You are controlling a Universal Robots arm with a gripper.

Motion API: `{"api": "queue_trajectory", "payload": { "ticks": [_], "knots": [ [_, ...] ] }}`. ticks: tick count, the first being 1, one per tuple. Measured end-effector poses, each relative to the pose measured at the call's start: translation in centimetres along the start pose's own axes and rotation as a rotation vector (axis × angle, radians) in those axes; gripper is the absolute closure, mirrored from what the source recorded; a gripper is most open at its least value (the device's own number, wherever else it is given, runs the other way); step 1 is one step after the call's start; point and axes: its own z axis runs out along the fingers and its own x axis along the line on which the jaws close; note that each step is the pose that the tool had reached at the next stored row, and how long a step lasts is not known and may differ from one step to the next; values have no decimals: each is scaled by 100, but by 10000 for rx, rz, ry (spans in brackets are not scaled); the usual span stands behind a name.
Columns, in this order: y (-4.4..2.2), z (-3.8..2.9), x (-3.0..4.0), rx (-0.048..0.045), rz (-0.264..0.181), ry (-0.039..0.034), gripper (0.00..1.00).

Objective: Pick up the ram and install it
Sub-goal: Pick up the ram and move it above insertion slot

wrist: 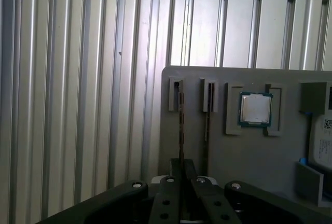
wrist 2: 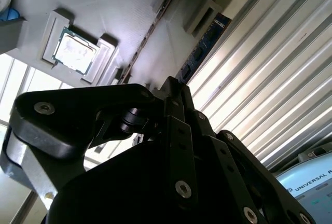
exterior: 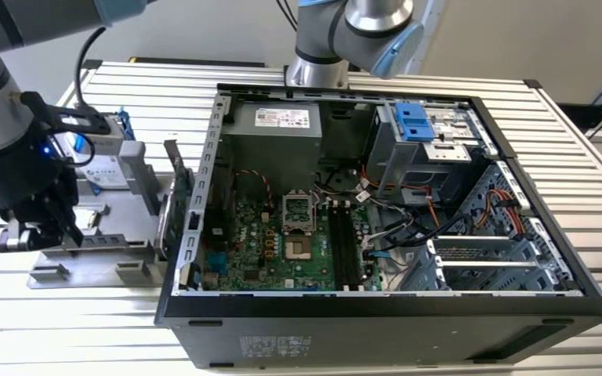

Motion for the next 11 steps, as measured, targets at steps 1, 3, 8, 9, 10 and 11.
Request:
{"api": "queue_trajectory", "payload": {
  "ticks": [1,3,8,9,10,11],
  "knots": [
    [0,-2,0,0,0,-3,100],
    [0,-5,0,1,0,-8,100],
    [0,-22,0,3,-1,-36,100],
    [0,-24,0,3,-1,-39,100],
    [0,-26,0,3,-1,-40,100],
    [0,-29,0,2,-1,-42,100]
  ]
}}
